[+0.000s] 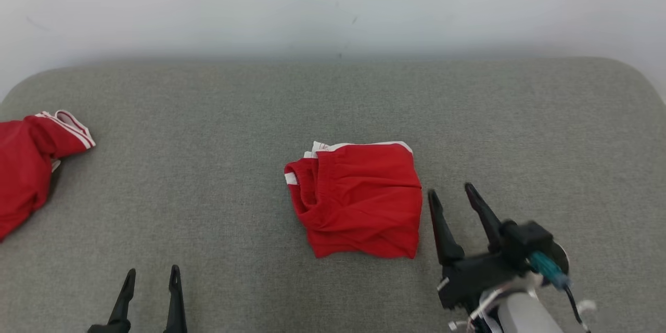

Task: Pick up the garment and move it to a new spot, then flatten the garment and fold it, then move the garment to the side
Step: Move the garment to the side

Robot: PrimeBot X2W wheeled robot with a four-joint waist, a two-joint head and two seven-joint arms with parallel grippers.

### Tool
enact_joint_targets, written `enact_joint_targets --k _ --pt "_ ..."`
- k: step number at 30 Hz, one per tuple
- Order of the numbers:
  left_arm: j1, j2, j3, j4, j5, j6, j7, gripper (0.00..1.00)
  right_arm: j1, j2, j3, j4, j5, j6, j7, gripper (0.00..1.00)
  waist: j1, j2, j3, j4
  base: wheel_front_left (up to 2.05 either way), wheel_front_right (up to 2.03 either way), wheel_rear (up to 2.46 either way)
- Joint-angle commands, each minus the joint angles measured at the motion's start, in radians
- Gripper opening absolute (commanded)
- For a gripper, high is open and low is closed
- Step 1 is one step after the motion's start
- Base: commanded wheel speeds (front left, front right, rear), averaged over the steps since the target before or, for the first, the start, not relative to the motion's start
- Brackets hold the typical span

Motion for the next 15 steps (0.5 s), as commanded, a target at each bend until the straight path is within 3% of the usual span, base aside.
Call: enact_joint_targets --k 1,9,15 --pt "-0.011 -0.001 -0.004 0.003 -0.005 0.001 -0.003 1.00 -0.038 0.003 0.012 0.053 0.007 -0.002 0.000 1.00 0.0000 -0.0001 0.015 0.018 0.00 0.00 0.00" --pt "-0.046 0.000 -0.048 0.017 -0.029 0.009 -0.003 1.00 -0.330 0.002 0.011 0.515 0.038 -0.002 0.046 1.00 0.0000 -0.0001 0.030 0.082 0.00 0.00 0.00" --pt "-0.051 -0.001 -0.061 0.015 -0.041 0.019 -0.003 1.00 -0.420 0.003 -0.023 0.707 0.081 -0.002 0.079 1.00 0.0000 -0.0001 0.043 0.105 0.00 0.00 0.00"
